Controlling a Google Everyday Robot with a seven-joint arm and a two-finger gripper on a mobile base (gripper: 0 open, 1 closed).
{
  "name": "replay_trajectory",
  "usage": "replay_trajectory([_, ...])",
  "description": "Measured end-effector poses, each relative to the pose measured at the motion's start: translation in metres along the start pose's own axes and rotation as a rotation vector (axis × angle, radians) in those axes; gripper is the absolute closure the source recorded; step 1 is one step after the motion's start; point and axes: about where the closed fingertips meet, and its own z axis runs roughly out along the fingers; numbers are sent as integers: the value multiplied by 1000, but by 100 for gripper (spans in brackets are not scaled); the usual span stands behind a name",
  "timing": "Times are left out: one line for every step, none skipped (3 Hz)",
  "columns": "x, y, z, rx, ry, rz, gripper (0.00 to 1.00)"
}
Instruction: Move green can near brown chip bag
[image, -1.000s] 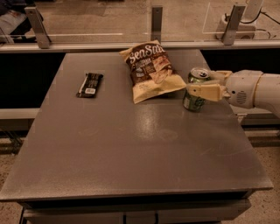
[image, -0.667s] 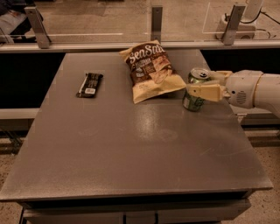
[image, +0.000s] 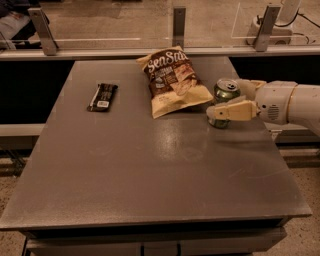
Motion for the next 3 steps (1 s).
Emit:
replay_trajectory([-2, -1, -5, -20, 2, -21, 0])
replay_trajectory([-10, -15, -29, 5, -27, -62, 0])
replay_trajectory([-18, -30, -62, 28, -60, -113, 0])
